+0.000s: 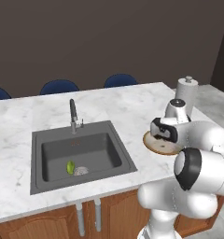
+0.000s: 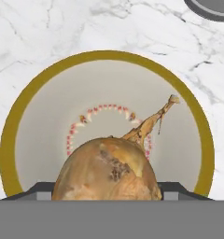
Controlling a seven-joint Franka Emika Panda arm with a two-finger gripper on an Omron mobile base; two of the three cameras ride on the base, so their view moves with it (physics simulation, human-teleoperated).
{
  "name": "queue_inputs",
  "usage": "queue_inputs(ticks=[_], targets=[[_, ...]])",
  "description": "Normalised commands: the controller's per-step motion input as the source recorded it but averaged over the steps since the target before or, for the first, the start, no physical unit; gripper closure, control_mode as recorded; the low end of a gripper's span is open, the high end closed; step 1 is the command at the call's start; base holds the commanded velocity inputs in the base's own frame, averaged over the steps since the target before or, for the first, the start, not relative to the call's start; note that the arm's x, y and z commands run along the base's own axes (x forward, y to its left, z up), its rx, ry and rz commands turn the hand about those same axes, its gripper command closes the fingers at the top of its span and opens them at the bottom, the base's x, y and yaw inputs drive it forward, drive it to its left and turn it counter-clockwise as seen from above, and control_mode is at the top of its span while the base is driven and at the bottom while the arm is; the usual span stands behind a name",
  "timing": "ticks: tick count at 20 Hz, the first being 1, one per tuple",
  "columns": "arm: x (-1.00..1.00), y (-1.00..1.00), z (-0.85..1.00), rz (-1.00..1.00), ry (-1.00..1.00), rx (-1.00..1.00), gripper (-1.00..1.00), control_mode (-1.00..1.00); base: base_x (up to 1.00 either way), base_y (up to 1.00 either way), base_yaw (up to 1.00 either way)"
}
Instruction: Pick the onions from the cabinet and place them in one bowl. Pick the mango from the sink and place it in the other bowl.
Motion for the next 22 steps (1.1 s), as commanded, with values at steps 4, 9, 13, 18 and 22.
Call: queue_inputs(ticks=[4, 9, 13, 18, 22], targets=[[0.21, 0.00, -0.35, 0.00, 0.00, 0.00, 1.00, -1.00, 0.00, 0.00, 0.00], [0.05, -0.07, -0.35, 0.00, 0.00, 0.00, 1.00, -1.00, 0.00, 0.00, 0.00], [0.10, -0.08, -0.33, 0.00, 0.00, 0.00, 1.00, -1.00, 0.00, 0.00, 0.00], [0.22, -0.04, -0.21, 0.00, 0.00, 0.00, -1.00, -1.00, 0.00, 0.00, 0.00], [0.01, 0.00, 0.00, -0.01, 0.01, 0.00, -1.00, -1.00, 0.00, 0.00, 0.00]])
